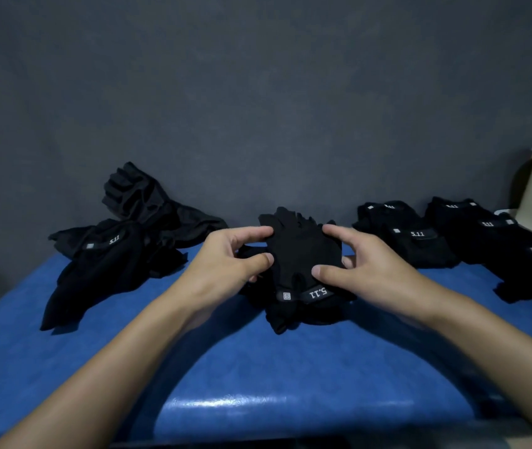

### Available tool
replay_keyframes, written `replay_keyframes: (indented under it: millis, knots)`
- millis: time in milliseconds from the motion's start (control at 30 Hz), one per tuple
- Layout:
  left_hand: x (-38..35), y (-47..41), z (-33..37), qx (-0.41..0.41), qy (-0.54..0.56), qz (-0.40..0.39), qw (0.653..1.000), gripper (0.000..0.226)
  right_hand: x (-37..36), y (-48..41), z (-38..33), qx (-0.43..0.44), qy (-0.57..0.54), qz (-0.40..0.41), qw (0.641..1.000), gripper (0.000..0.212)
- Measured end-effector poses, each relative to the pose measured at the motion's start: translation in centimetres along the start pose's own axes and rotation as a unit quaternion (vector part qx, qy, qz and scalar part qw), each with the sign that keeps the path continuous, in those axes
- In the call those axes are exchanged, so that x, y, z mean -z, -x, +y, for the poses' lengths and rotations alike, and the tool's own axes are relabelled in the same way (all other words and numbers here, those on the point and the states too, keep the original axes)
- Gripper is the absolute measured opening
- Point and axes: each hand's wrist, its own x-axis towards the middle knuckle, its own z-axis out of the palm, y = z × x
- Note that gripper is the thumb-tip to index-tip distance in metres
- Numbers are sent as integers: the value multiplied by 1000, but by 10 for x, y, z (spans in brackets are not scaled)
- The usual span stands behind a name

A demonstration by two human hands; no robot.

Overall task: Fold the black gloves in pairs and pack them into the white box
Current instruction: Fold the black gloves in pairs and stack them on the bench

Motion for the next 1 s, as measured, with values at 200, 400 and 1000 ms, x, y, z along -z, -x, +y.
replay_keyframes:
  millis: [200,400,1000]
  knots:
    - [0,-2,-9,9,-63,0,998,37,-9,-2,4,-16,60,-1,998,30]
    - [-1,-1,-15,24,-159,-17,987,39,-14,-4,4,-45,218,6,975,36]
    - [-8,-7,-30,22,-175,6,984,42,-8,-10,17,-43,175,-15,984,16]
